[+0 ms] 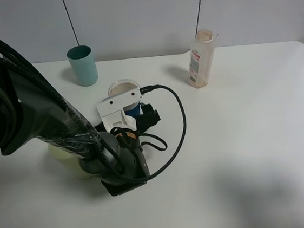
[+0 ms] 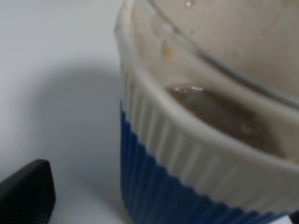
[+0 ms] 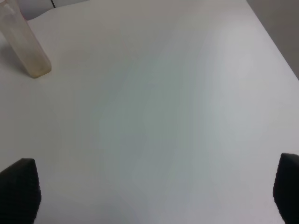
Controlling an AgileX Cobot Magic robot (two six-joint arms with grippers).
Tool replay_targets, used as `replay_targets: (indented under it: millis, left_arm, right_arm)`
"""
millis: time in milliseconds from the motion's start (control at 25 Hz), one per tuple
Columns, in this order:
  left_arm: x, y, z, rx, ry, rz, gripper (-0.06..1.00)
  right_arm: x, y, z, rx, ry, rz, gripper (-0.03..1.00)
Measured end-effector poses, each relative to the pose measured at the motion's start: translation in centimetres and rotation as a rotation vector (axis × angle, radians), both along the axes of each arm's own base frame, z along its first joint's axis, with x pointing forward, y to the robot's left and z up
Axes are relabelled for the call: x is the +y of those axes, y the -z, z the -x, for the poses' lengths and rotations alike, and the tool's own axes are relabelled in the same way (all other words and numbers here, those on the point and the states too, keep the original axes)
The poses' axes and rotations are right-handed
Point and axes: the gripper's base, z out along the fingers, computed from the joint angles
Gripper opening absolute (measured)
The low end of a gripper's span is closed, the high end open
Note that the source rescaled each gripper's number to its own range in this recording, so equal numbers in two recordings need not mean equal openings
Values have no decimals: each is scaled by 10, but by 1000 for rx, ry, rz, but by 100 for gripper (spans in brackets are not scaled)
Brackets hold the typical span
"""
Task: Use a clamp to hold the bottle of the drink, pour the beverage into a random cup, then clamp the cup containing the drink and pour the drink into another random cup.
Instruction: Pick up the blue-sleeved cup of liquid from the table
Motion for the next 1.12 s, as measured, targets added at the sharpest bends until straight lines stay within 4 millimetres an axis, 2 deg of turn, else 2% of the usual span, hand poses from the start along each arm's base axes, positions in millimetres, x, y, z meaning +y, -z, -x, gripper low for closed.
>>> replay_targets:
  millis: [280,520,1120]
  left_arm:
    - [0,0,-9,-39,51,50,100]
    - [-2,0,-10,-57,78,45,100]
    - [11,10,-23,-96,79,17,100]
  right_arm:
    - [0,0,0,0,0,-1,100]
    - [0,0,0,0,1,-1,100]
    - [0,0,0,0,1,-2,100]
